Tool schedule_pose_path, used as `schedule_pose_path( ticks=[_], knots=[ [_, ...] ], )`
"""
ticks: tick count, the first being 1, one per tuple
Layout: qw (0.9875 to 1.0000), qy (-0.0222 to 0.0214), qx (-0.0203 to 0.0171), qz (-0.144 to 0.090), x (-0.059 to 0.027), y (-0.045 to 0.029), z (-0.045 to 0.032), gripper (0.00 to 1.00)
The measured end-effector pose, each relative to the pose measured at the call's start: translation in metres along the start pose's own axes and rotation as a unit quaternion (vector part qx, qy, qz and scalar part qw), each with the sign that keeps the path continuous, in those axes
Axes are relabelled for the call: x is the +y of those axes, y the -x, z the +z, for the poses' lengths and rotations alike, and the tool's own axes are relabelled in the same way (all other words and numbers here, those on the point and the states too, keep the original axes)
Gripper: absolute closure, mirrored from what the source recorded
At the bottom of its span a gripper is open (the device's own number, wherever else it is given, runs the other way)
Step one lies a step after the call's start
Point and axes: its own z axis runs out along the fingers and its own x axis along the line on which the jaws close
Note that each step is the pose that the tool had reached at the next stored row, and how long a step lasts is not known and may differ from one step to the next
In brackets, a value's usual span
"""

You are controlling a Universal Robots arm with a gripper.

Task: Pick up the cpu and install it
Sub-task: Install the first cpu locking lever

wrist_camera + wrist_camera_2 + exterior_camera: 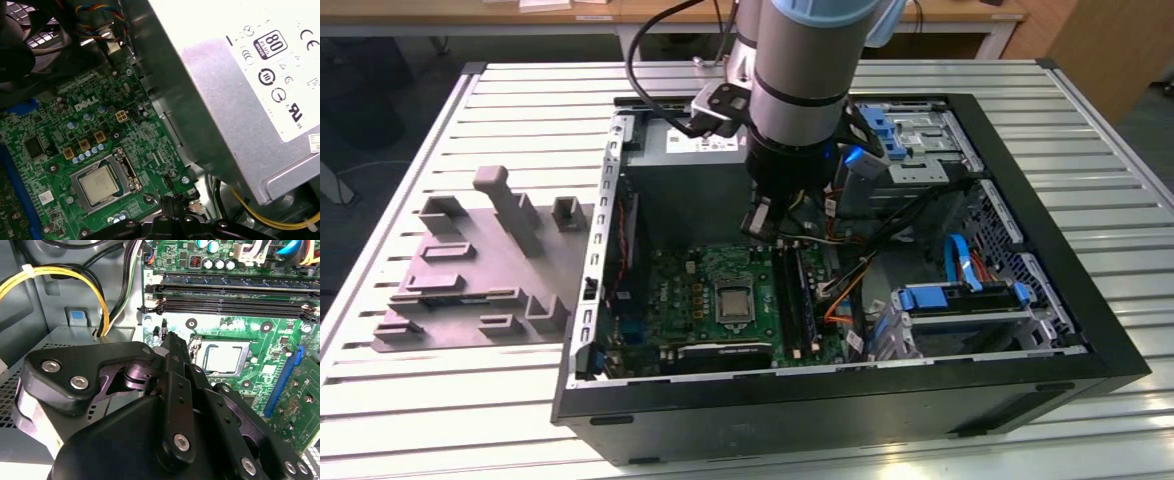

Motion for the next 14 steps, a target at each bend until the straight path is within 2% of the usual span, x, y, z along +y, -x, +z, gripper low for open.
schedule_pose_path(
  ticks=[4,9,14],
  knots=[
    [0.9999,-0.0056,0.0104,-0.002,0.0006,-0.0012,0.0,0.89],
    [0.9997,-0.0058,0.0122,-0.018,0.0016,-0.0041,0.0,0.89],
    [0.9996,-0.0057,0.0127,-0.024,-0.0012,-0.0117,-0.0001,0.89]
  ],
)
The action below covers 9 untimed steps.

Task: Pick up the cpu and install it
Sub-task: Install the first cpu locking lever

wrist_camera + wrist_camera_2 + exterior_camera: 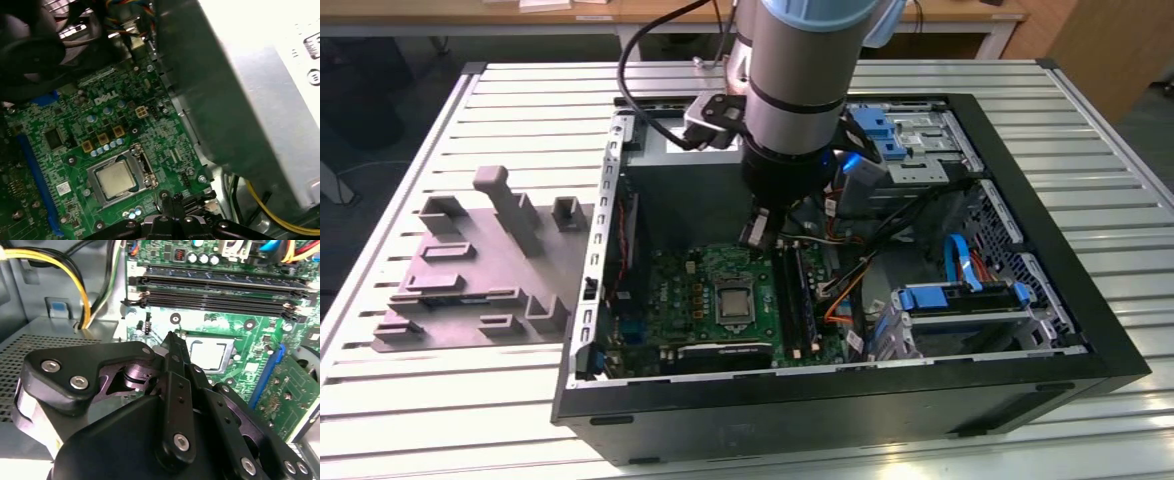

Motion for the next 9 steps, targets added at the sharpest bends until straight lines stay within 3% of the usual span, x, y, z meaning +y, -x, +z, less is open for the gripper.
schedule_pose_path(
  ticks=[9],
  knots=[
    [0.9999,0.0005,-0.0005,-0.017,-0.0014,-0.0082,0.0002,0.89]
  ],
)
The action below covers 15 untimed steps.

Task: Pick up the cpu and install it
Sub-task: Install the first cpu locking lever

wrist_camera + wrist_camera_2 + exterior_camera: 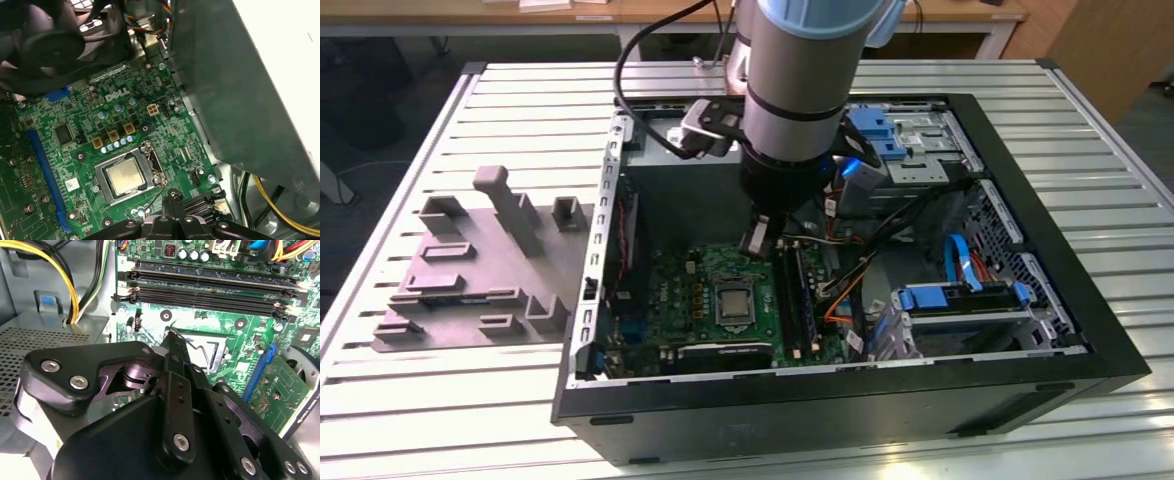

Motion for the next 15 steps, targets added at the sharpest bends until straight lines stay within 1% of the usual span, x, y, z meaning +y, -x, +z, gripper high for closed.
schedule_pose_path(
  ticks=[3,5,10,13,15],
  knots=[
    [0.9999,-0.0001,0.0009,-0.013,0.0001,-0.0012,0.0001,0.89],
    [0.9999,-0.0005,0.0021,-0.015,-0.0003,-0.0025,0.0002,0.89],
    [0.9999,-0.0007,0.0027,-0.016,-0.0006,-0.0029,0.0002,0.89],
    [0.9999,-0.0012,0.0037,-0.016,-0.0006,-0.0029,0.0003,0.89],
    [0.9999,-0.0014,0.0038,-0.016,-0.0012,-0.0043,0.001,0.89]
  ],
)
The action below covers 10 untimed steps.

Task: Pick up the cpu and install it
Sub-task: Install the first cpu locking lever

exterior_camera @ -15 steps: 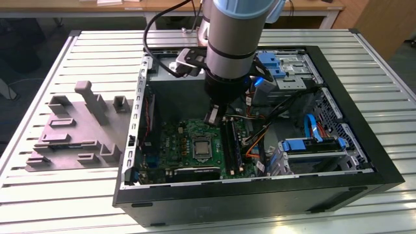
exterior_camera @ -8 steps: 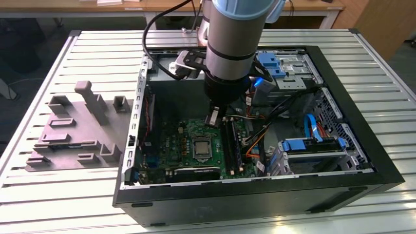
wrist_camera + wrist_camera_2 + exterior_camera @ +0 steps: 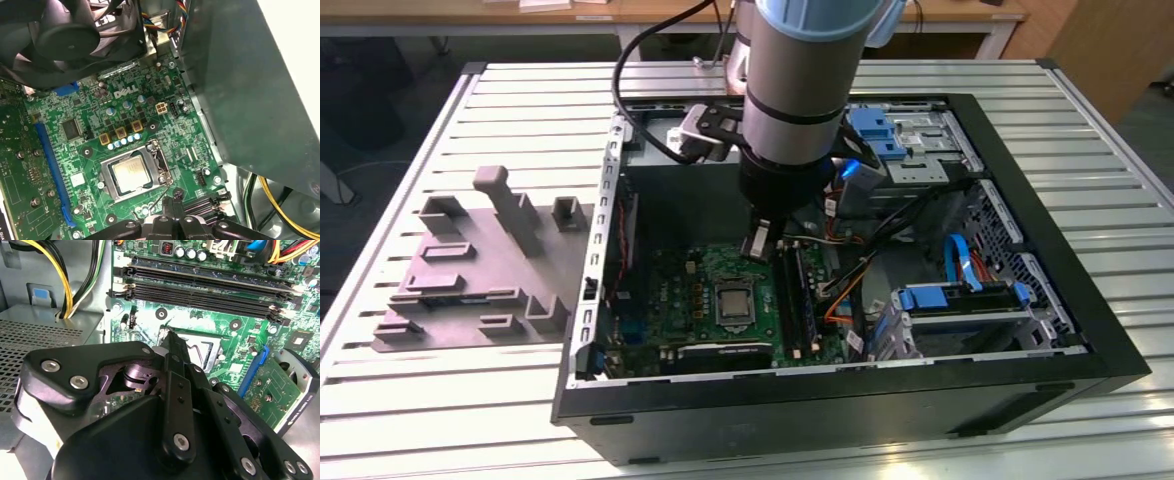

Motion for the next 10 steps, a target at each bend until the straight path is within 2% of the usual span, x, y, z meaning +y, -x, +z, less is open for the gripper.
schedule_pose_path(
  ticks=[7,10],
  knots=[
    [0.9999,-0.0018,-0.0001,-0.01,-0.0031,-0.0081,0.0023,0.89],
    [0.9996,-0.0019,0.0011,-0.029,-0.0032,-0.0083,0.0033,0.89]
  ],
)
